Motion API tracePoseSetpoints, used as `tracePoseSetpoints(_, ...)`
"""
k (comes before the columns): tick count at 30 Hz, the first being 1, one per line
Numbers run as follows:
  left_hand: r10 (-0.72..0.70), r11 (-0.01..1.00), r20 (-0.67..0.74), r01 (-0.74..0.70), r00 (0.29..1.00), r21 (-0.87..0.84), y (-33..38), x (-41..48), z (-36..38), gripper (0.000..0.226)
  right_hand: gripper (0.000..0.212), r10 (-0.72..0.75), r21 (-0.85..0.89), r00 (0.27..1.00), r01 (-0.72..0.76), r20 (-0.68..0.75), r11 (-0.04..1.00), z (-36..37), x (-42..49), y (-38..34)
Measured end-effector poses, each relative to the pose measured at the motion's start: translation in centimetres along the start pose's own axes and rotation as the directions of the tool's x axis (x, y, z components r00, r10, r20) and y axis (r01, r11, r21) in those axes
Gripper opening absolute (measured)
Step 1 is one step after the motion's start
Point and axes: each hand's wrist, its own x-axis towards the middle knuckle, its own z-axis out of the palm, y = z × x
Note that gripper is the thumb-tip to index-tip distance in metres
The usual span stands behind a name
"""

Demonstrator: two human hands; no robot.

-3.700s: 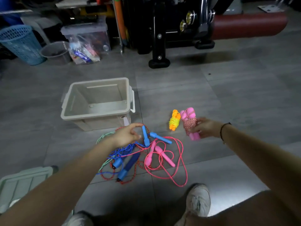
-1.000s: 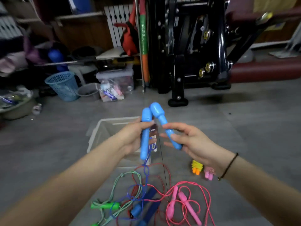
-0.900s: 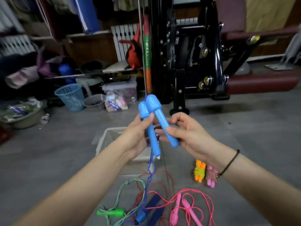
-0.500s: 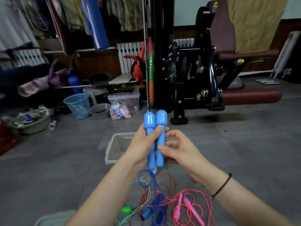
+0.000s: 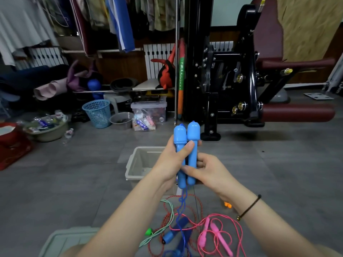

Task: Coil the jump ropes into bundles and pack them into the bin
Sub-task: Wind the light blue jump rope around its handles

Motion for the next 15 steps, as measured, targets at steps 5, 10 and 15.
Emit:
tracePoseSetpoints(5,-0.176,0.976,0.126,0.190,0.976,-0.108,1.6,-0.1,-1.4,0.037,0.017,0.005,-0.094,0.997,0.003,0.079,0.996,-0.7,-0.3,0.6)
tracePoseSetpoints(10,-0.297,0.939,0.149,0.317,0.943,-0.135,2.1,0.2,-2.1,0.053,0.019,-0.017,-0.354,0.993,0.058,0.118,0.933,-0.5,-0.8,1.4)
tracePoseSetpoints(15,-0.265,0.964,0.172,0.265,0.949,0.027,2.3,-0.4,-1.6,0.037,0.047,0.190,-0.148,0.947,-0.156,0.259,0.977,-0.6,-1.0,2.0)
